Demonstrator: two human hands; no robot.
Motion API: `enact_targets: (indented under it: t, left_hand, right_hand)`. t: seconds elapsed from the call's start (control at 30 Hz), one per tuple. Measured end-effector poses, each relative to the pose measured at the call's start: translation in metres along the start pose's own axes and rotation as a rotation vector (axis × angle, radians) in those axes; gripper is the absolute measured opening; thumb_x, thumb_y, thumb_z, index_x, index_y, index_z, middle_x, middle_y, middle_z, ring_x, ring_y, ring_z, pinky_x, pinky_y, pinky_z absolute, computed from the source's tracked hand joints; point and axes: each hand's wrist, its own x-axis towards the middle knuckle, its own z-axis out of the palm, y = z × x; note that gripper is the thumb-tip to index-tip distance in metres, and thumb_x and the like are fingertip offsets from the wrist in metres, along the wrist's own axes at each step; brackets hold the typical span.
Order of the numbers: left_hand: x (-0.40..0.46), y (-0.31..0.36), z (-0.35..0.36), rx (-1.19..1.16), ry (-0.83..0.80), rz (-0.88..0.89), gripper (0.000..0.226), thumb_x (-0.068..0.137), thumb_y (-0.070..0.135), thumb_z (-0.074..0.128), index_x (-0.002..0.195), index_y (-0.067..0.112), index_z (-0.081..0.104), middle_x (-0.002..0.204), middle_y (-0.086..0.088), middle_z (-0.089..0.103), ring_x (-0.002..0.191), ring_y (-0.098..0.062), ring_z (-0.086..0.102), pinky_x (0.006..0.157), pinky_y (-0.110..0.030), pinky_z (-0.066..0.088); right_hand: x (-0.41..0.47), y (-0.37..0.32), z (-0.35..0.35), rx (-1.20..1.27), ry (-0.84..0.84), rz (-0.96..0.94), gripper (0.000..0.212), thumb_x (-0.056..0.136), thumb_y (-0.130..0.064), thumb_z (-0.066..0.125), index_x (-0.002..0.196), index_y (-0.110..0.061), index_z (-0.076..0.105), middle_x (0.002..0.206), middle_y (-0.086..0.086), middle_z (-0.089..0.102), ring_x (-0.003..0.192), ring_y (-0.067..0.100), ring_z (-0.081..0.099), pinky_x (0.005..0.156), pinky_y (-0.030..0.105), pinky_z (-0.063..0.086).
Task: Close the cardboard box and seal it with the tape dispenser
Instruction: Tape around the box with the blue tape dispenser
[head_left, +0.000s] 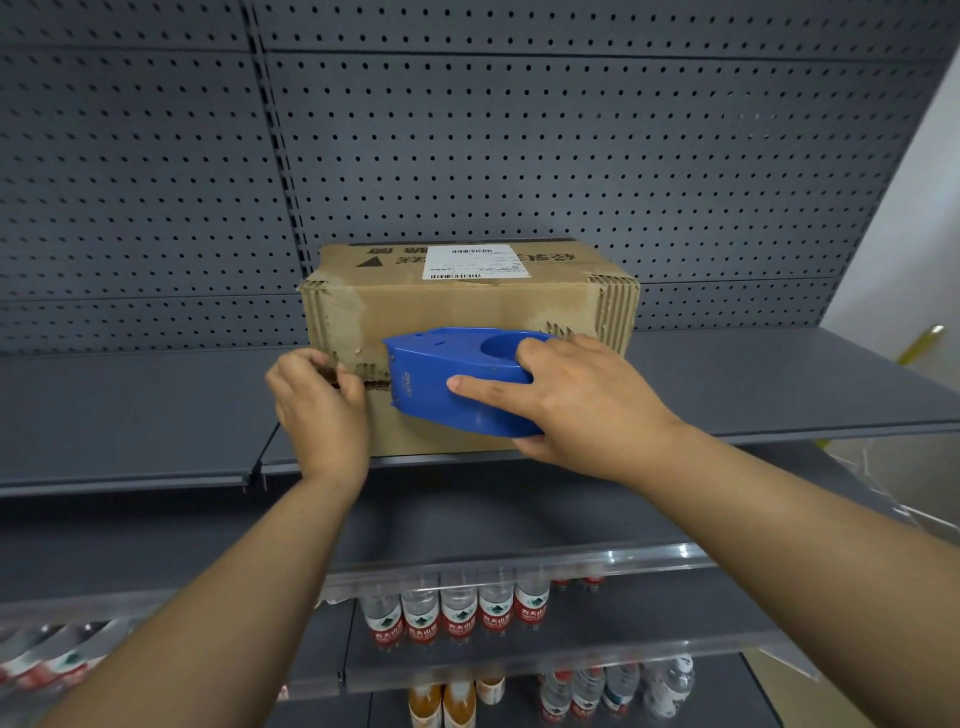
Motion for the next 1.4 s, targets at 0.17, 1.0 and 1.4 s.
enact_targets:
  t: [0.17, 1.0, 1.4]
  left_hand:
    - [0.001, -0.002, -0.001, -0.014, -0.013, -0.041, 0.013, 0.088, 0.007, 0.050, 0.097, 0.009, 0.041, 0.109, -0.014, 0.041, 0.092, -0.033, 0.048, 0.083, -0.050, 0.045]
    - [0.005, -0.009, -0.030, -0.109, -0.188, 0.118, 0.047, 0.088, -0.003, 0.041, 0.133, 0.011, 0.045, 0.116, -0.005, 0.038, 0.105, -0.018, 0.046, 0.099, -0.032, 0.039]
    - [0.032, 0.016, -0.044, 0.331, -0.374, 0.362, 0.031, 0.087, 0.014, 0.056, 0.116, 0.024, 0.061, 0.101, 0.000, 0.038, 0.107, -0.022, 0.041, 0.091, -0.033, 0.025]
  right_hand:
    - [0.001, -0.003, 0.002, -0.044, -0.019, 0.004, 0.071, 0.050, -0.029, 0.086, 0.118, -0.028, 0.065, 0.071, 0.011, 0.058, 0.056, 0.027, 0.057, 0.058, 0.034, 0.049]
    - [-0.001, -0.009, 0.004, -0.045, -0.076, 0.039, 0.076, 0.051, -0.024, 0.087, 0.123, -0.026, 0.061, 0.068, 0.010, 0.053, 0.054, 0.026, 0.054, 0.058, 0.034, 0.047]
    - [-0.002, -0.009, 0.006, -0.066, -0.089, 0.056, 0.077, 0.050, -0.028, 0.088, 0.123, -0.029, 0.061, 0.071, 0.009, 0.055, 0.056, 0.026, 0.055, 0.060, 0.034, 0.048]
